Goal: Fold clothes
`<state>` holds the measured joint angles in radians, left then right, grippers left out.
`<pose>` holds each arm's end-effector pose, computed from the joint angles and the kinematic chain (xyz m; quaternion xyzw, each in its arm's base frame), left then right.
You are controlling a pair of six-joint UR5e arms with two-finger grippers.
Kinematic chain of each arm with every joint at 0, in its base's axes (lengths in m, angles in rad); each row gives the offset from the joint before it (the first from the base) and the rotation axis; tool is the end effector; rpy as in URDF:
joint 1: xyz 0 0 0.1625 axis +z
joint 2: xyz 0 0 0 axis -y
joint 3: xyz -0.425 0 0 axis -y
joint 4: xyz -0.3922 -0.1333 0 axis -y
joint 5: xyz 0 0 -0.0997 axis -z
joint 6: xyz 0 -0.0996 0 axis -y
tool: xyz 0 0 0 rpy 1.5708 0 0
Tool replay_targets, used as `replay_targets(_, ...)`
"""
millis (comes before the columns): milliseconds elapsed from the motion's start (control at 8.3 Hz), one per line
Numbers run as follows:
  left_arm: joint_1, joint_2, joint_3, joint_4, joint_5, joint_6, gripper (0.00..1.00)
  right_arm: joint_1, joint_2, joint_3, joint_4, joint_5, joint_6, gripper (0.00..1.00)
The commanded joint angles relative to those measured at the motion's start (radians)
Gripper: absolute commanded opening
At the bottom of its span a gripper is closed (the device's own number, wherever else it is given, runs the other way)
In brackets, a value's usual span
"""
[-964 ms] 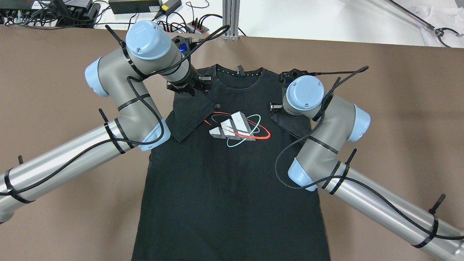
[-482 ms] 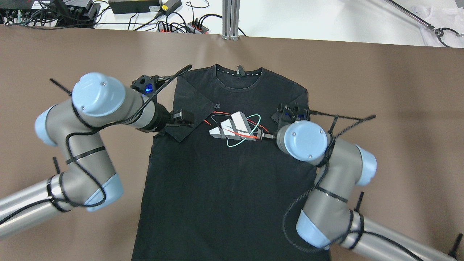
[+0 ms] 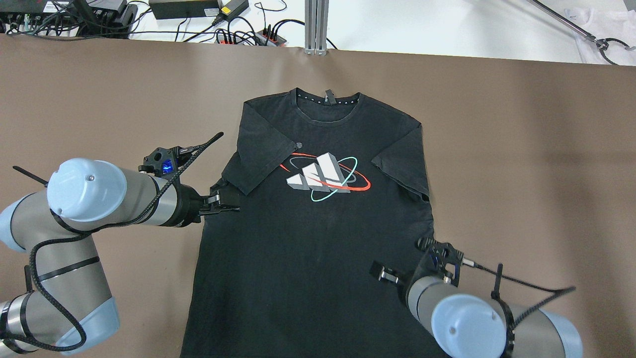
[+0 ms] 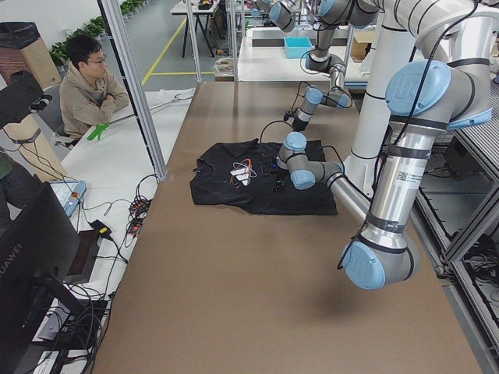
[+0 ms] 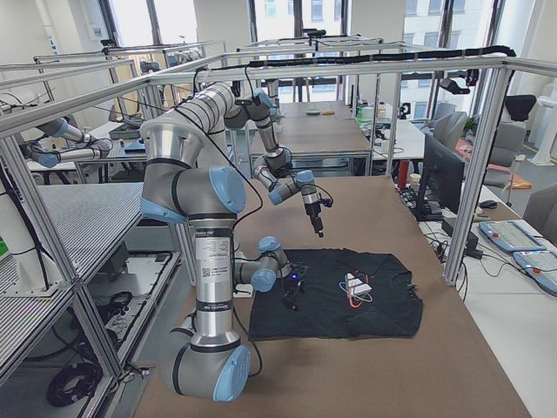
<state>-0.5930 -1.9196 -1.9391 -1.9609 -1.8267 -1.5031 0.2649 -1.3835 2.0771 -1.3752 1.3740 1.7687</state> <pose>0.4136 -0.4091 0.2581 0.0665 0.5285 -0.1543 0.8322 -0.4613 -0.2834 0.3134 0.1030 -0.4248 0.2472 0.8648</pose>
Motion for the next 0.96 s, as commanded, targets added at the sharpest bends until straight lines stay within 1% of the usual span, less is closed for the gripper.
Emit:
replay_targets(0, 0.024, 0.016, -0.009, 0.0, 0.038, -0.023, 1.0, -0.241, -0.179, 0.121, -0.013, -0.136, 0.282, 0.93)
replay_targets(120, 0.024, 0.014, -0.012, 0.0, 0.046, -0.023, 1.0, -0.301, -0.236, 0.153, -0.022, -0.165, 0.331, 0.91)
replay_targets(241, 0.024, 0.014, -0.014, 0.0, 0.047, -0.034, 1.0, -0.352, -0.255, 0.164, -0.071, -0.185, 0.369, 0.88)
replay_targets(361, 0.027, 0.013, -0.015, -0.001, 0.053, -0.052, 1.0, -0.389, -0.255, 0.166, -0.109, -0.19, 0.418, 0.81)
replay_targets(482, 0.027, 0.011, -0.015, -0.001, 0.058, -0.052, 1.0, -0.392, -0.268, 0.167, -0.111, -0.19, 0.428, 0.75)
replay_targets(602, 0.027, 0.013, -0.015, -0.001, 0.063, -0.052, 1.0, -0.395, -0.287, 0.166, -0.111, -0.188, 0.428, 0.73)
replay_targets(843, 0.028, 0.014, -0.017, -0.001, 0.069, -0.066, 1.0, -0.415, -0.29, 0.161, -0.11, -0.187, 0.428, 0.65)
